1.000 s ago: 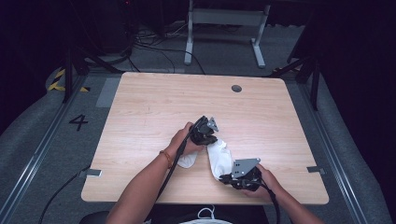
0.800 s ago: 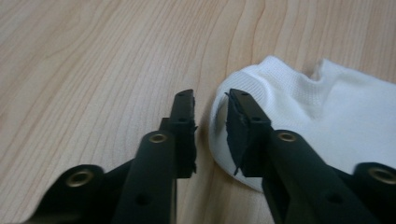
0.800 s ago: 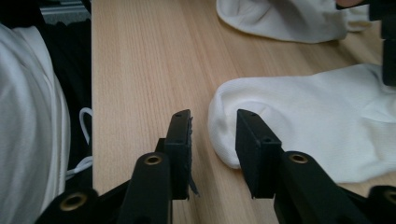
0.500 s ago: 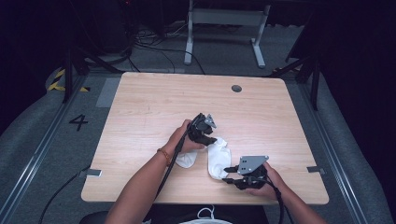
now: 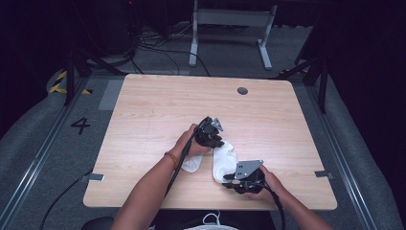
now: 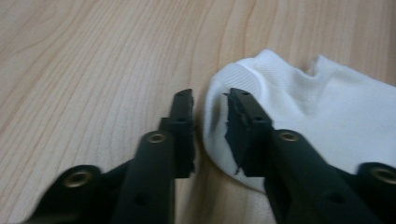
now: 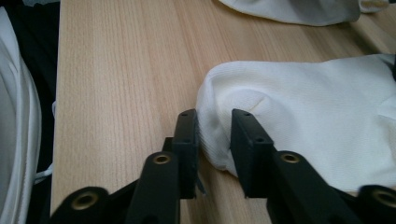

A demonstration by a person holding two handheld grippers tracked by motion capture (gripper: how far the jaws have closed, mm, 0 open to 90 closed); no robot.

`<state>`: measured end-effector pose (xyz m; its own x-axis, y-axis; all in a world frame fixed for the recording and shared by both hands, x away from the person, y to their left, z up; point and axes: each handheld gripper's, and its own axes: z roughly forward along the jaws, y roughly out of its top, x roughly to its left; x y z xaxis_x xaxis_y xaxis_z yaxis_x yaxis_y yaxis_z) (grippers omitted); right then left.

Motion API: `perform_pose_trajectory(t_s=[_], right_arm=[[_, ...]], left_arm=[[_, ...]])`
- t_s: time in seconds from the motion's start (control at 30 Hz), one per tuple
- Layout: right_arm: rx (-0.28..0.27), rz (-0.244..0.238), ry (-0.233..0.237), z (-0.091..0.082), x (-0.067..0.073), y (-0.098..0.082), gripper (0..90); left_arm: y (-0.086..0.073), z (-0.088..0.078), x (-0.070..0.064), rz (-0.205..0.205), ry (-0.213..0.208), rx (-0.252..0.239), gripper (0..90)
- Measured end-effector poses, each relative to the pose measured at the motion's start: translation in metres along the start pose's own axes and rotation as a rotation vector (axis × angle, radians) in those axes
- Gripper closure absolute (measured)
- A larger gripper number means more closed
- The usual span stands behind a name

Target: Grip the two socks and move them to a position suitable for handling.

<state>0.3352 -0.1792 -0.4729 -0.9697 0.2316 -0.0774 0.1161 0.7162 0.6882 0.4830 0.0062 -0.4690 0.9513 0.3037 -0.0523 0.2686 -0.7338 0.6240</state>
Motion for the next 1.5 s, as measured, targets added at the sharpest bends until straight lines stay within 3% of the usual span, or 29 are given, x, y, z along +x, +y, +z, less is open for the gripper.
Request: perform_pose_trajectory(t_s=[0.07,0.2,0.4,0.53,0.67,0.77,0.9,0.93,1.03,1.2,1.37,1.5], right_arm=[[0.004,0.013,0.001,0.001,-0.004,0.0,83.9],[0.01,0.012,-0.005,0.002,-0.007,0.003,87.0],[-0.01,-0.02,-0.035,0.005,-0.007,0.016,87.5],[-0.058,-0.034,-0.042,0.006,-0.01,0.033,87.6],[-0.089,-0.062,-0.051,0.013,-0.011,0.053,87.6],[-0.099,-0.095,-0.045,0.027,-0.011,0.071,87.6],[-0.1,-0.098,-0.028,0.042,-0.013,0.081,87.6],[-0.091,-0.095,-0.012,0.055,-0.013,0.084,87.6],[-0.059,-0.099,-0.004,0.07,-0.013,0.086,87.6],[-0.022,-0.102,0.02,0.082,-0.012,0.087,87.5],[-0.01,-0.116,0.048,0.078,-0.009,0.083,87.7],[0.001,-0.135,0.085,0.065,-0.004,0.071,87.7]], left_arm=[[0.002,-0.001,0.0,0.015,0.01,0.014,85.9],[0.004,-0.005,0.005,0.031,0.031,0.051,88.6],[0.008,-0.028,0.011,0.031,0.062,0.003,88.8],[0.009,-0.052,0.017,0.041,0.107,0.001,88.7],[0.004,-0.069,0.024,0.037,0.137,-0.005,88.7],[-0.016,-0.084,0.036,-0.006,0.161,0.009,88.7],[-0.032,-0.086,0.044,-0.033,0.164,0.012,88.7],[-0.039,-0.085,0.047,-0.041,0.166,0.014,88.7],[-0.059,-0.083,0.054,-0.08,0.166,0.04,88.7],[-0.076,-0.08,0.055,-0.105,0.171,0.064,88.6],[-0.084,-0.079,0.049,-0.11,0.145,0.046,88.6],[-0.084,-0.08,0.035,-0.062,0.118,0.058,88.6]])
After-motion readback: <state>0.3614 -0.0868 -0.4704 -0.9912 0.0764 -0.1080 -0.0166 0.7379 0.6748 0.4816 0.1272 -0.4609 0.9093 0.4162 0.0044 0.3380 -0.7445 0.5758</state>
